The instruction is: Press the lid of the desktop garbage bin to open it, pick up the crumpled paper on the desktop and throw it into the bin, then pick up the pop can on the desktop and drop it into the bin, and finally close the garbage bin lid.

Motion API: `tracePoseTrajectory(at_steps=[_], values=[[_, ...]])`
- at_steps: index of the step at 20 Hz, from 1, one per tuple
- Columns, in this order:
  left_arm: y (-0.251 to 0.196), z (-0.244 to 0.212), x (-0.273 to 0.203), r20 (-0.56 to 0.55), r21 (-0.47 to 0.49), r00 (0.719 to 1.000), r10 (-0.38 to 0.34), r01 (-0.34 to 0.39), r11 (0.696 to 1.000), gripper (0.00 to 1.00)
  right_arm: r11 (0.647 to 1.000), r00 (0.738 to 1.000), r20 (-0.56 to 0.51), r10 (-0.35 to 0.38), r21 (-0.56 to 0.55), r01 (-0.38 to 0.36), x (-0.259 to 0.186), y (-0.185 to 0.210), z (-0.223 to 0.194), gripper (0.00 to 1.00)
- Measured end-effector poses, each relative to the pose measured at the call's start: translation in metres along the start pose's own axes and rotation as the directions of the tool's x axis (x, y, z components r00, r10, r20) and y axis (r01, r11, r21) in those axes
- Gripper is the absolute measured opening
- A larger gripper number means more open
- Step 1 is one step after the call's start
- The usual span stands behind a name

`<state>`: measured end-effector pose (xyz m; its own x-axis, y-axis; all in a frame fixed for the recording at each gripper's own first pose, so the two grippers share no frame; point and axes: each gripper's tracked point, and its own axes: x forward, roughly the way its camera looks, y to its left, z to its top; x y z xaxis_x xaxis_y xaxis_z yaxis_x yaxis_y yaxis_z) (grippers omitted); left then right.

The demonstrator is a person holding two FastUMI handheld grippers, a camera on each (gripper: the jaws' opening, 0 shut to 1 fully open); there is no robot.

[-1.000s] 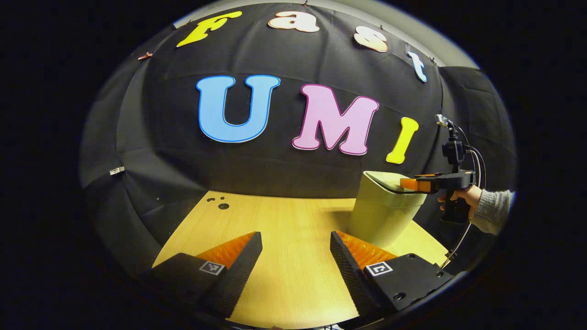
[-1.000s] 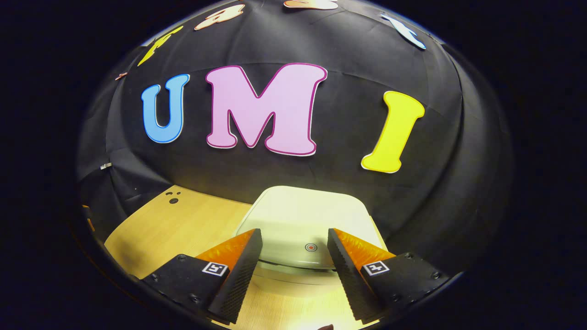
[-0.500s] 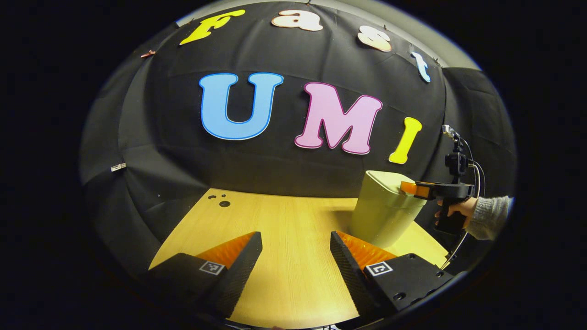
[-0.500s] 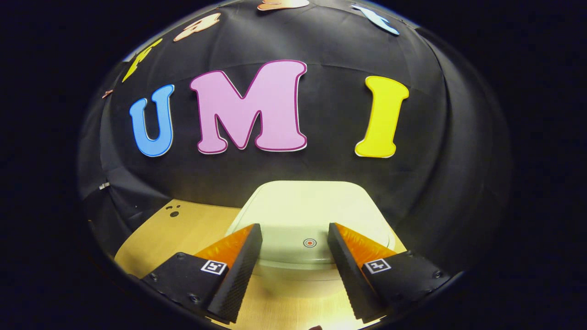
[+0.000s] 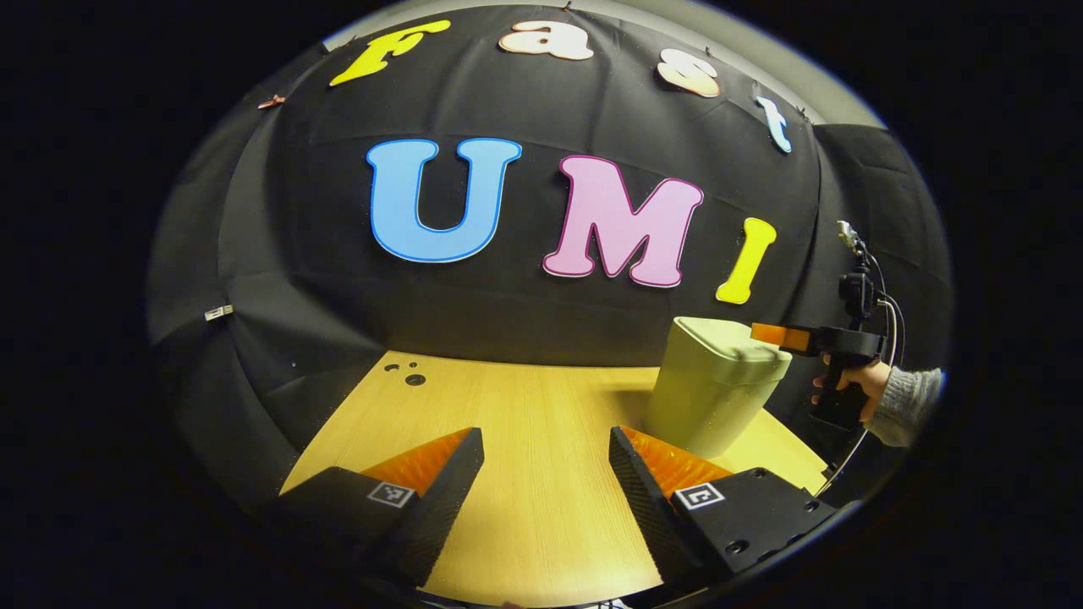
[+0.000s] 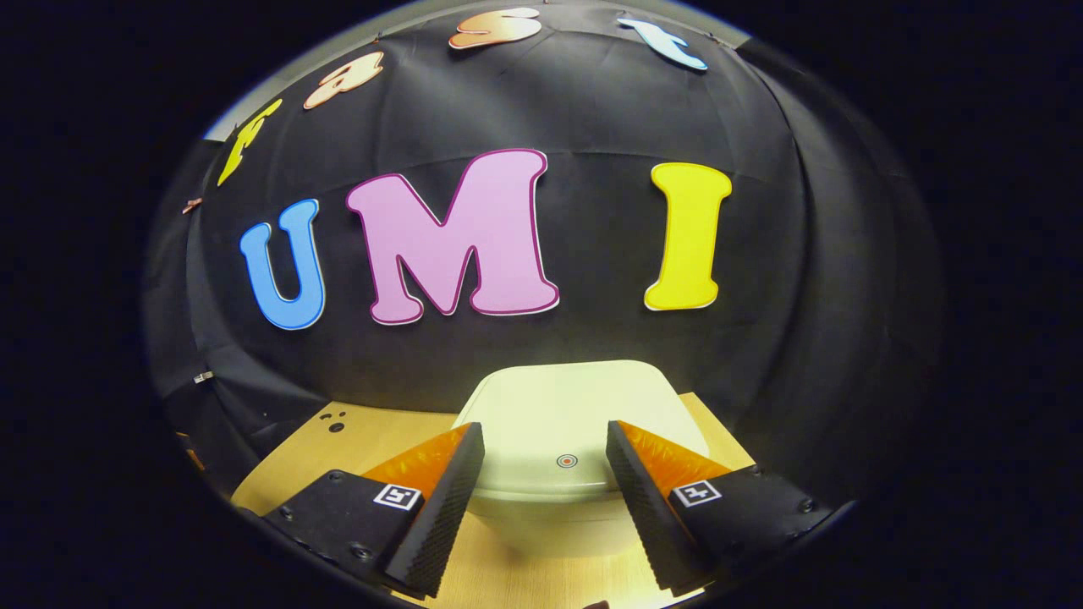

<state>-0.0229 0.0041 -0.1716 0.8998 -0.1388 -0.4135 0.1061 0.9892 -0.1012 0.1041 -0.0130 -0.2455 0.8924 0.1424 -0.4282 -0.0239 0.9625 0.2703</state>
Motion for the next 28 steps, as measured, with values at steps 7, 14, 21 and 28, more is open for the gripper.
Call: tracePoseTrajectory(at_steps=[7,14,21,28], values=[[-0.014,0.006,0.004,0.009,0.026,0.999,-0.033,0.033,0.999,0.96,0.990,0.995,0.071,0.069,-0.127,-0.060,-0.060,0.034,0.018,0.92],[-0.033,0.025,0.012,0.059,0.032,0.997,-0.045,0.043,0.999,0.96,0.966,0.977,0.081,0.196,-0.189,-0.178,-0.114,0.090,0.019,0.92],[-0.046,0.026,0.020,0.067,0.053,0.997,-0.048,0.045,0.998,0.96,0.959,0.971,0.052,0.233,-0.181,-0.220,-0.124,0.101,-0.005,0.94],[-0.057,0.027,0.035,0.070,0.049,0.997,-0.028,0.024,0.999,0.96,0.958,0.970,0.017,0.243,-0.161,-0.237,-0.116,0.086,-0.016,0.94]])
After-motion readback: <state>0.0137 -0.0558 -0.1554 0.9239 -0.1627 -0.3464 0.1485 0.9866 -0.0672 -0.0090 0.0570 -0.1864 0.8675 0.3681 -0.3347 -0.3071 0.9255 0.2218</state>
